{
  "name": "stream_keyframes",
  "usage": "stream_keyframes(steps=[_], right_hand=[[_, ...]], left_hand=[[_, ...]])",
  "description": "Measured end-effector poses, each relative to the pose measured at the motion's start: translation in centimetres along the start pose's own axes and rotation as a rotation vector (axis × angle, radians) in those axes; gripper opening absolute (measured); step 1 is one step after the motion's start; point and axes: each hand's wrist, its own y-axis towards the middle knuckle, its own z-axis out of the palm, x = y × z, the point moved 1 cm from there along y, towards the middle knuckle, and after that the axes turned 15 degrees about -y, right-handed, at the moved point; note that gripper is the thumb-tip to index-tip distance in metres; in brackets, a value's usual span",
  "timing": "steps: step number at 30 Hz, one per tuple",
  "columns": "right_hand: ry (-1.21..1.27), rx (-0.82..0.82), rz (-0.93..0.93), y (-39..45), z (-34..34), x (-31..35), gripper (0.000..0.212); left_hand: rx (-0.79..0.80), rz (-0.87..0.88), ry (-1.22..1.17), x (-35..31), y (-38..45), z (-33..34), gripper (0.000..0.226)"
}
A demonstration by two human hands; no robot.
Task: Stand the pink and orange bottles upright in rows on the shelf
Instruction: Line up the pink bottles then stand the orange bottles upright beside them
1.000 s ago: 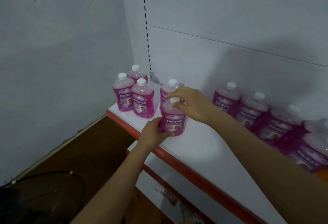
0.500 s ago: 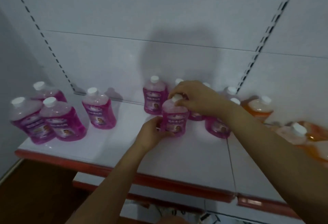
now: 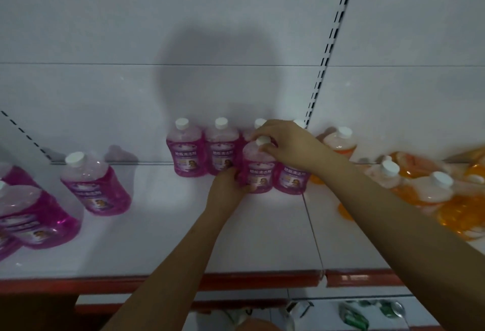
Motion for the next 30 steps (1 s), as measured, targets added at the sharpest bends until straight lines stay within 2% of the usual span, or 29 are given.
stream_keyframes(steps=[8, 13, 15, 17, 20, 23, 26, 30], right_hand=[[-0.100, -0.007, 0.015, 2.2, 0.9, 1.2, 0.030], [0.062, -0.175, -0.084, 4.8, 0.8, 6.6, 0.037], [0.130, -0.206, -0.125, 6.0, 0.8, 9.6, 0.036], [0.205, -0.206, -0.165, 7.3, 1.2, 12.5, 0.038], [0.294, -0.162, -0.224, 9.0, 2.4, 16.3, 0.040], [0.331, -0.092, -0.292, 11.0, 4.0, 19.7, 0.044], [0.336, 0.023, -0.339, 12.9, 5.6, 23.1, 0.049], [0.415, 0.077, -0.295, 14.3, 7.5, 25.6, 0.040]], left_hand=[[-0.064, 0.116, 0.023, -0.5, -1.5, -2.3, 0.047], [-0.370, 0.170, -0.051, -2.2, -6.1, -7.9, 0.022], [-0.517, 0.179, -0.104, -2.3, -8.3, -10.2, 0.010], [-0.674, 0.183, -0.123, -1.9, -10.2, -12.4, 0.008], [-0.875, 0.114, -0.063, 0.0, -11.7, -15.4, 0.021], [-0.939, 0.001, -0.019, 2.4, -11.7, -17.9, 0.055], [-0.878, -0.065, 0.020, 4.3, -11.0, -19.5, 0.085], [-0.757, -0.080, -0.034, 6.6, -9.2, -20.7, 0.097]])
